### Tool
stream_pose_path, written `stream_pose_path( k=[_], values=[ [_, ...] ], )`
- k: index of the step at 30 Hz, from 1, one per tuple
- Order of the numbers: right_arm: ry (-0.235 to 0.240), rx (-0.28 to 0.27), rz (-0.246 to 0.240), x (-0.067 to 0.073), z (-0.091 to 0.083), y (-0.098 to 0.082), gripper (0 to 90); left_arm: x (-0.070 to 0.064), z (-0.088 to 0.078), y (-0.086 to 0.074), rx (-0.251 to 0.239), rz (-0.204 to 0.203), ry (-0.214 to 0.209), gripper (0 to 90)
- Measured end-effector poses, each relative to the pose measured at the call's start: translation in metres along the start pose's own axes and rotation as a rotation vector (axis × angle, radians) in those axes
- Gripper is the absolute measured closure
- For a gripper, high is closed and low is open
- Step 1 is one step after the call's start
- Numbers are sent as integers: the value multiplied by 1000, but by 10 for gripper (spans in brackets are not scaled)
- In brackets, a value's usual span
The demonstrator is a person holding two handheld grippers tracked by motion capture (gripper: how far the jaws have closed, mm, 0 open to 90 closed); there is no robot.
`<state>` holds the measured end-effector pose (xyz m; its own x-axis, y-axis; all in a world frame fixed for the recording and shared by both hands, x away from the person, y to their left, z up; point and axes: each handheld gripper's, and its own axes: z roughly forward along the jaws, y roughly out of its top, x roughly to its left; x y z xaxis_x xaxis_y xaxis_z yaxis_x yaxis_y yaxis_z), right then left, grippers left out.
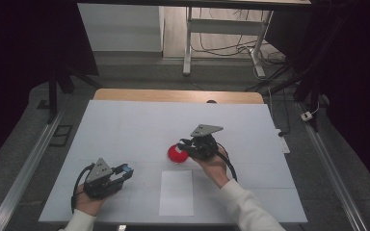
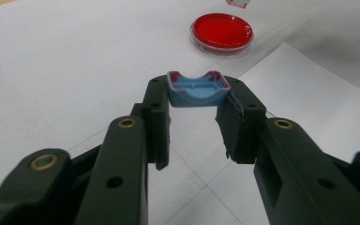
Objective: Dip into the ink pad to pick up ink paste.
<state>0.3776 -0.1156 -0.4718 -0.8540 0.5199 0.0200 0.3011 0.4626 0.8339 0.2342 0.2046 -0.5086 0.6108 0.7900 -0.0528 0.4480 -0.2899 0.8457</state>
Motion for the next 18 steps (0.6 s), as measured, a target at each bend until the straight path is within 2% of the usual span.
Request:
stream_pose_path(
  k=[11,18],
  values=[
    [-35,72,-29,-4,15,-3,747,-1,2,1,4,10,-3,646],
    [-40,101,-42,-4,23,-5,747,-1,2,1,4,11,-5,646]
  ],
)
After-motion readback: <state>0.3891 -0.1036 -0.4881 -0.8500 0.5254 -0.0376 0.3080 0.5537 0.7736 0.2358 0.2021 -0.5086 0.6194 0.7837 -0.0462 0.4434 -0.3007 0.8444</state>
